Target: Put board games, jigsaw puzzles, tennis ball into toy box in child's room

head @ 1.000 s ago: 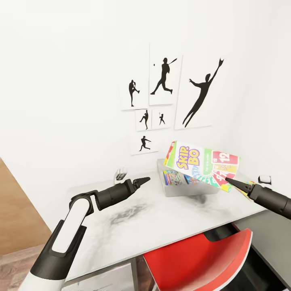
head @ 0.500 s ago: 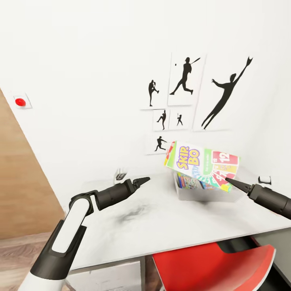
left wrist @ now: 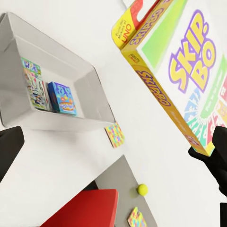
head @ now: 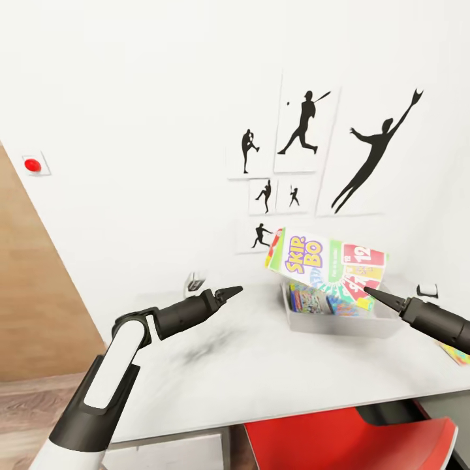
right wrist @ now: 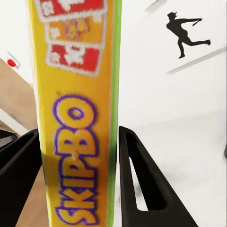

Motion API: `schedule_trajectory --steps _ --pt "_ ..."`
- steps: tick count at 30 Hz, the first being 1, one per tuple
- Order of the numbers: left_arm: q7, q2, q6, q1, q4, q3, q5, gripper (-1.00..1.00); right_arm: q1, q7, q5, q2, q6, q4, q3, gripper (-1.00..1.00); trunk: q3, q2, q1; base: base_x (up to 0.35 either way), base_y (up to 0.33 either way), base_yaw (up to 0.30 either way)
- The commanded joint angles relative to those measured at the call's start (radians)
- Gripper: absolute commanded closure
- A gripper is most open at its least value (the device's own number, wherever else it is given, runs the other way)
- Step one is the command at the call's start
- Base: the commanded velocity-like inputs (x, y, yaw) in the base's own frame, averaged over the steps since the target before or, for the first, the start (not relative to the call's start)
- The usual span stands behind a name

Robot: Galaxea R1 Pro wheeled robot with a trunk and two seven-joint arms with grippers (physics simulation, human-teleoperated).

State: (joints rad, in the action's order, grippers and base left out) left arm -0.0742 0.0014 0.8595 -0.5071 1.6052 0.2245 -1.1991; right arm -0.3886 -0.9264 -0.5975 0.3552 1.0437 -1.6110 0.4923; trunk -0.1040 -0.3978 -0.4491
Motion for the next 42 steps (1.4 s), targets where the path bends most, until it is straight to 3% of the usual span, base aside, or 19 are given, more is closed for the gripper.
schedule_trajectory --steps 1,22,42 --pt "-0.008 0.0 0.003 -0.001 0.001 0.0 -0.008 -1.0 -0.001 -0.006 0.002 0.0 0.003 0.0 0.001 1.0 -0.002 -0.002 -0.001 0.167 -0.214 0.008" --pt "-0.006 0.0 0.003 -0.001 0.001 -0.001 -0.01 -1.0 -0.001 -0.006 0.002 0.001 0.003 0.0 0.002 1.0 -0.002 -0.002 -0.001 0.119 -0.182 0.002" --pt "-0.004 0.0 0.003 -0.002 0.001 -0.002 -0.01 -1.0 -0.001 -0.006 0.002 0.0 0.003 0.0 0.002 1.0 -0.002 -0.002 -0.001 -0.086 -0.035 0.0"
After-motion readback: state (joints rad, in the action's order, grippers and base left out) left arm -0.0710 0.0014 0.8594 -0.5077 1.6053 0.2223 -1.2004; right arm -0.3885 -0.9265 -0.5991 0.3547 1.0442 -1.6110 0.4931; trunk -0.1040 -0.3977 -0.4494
